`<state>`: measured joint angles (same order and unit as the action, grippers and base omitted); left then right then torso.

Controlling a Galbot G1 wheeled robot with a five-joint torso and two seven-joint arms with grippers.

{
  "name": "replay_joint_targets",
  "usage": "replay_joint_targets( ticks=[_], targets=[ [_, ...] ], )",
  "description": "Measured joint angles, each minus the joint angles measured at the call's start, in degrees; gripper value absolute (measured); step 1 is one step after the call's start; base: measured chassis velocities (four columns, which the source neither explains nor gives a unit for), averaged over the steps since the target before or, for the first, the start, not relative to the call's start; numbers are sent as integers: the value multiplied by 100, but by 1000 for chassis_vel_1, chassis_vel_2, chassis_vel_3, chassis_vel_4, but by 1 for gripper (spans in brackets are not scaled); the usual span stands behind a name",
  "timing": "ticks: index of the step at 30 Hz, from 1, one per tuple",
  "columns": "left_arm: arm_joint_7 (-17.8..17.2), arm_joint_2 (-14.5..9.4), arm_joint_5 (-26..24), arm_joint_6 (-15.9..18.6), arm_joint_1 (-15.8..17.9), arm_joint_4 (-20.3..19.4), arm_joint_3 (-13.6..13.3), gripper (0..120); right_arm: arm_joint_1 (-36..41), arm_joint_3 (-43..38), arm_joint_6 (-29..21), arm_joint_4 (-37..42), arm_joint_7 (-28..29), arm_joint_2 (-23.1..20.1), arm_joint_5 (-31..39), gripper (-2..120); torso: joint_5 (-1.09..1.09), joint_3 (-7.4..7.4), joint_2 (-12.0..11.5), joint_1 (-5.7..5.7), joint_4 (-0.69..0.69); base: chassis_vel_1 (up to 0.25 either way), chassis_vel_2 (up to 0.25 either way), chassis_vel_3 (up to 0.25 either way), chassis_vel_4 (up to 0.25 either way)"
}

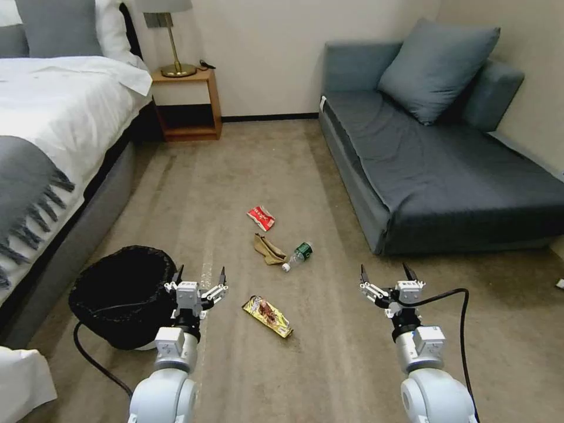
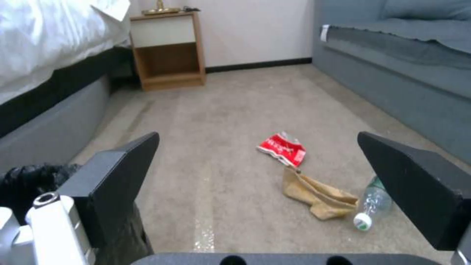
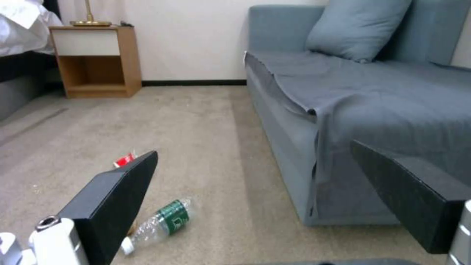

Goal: Pick up the trash bin, then pick up the garbage on the floor and place it into the trash bin.

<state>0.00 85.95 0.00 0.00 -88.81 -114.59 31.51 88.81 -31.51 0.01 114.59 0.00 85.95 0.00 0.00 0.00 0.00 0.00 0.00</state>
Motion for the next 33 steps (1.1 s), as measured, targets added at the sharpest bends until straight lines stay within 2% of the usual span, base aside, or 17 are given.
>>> replay_joint_targets(
  ticks=[33],
  targets=[
    [0, 0, 0, 0, 0, 0, 0, 100, 0, 0, 0, 0, 0, 0, 0, 100, 0, 0, 0, 0, 0, 0, 0, 0, 0]
  ],
)
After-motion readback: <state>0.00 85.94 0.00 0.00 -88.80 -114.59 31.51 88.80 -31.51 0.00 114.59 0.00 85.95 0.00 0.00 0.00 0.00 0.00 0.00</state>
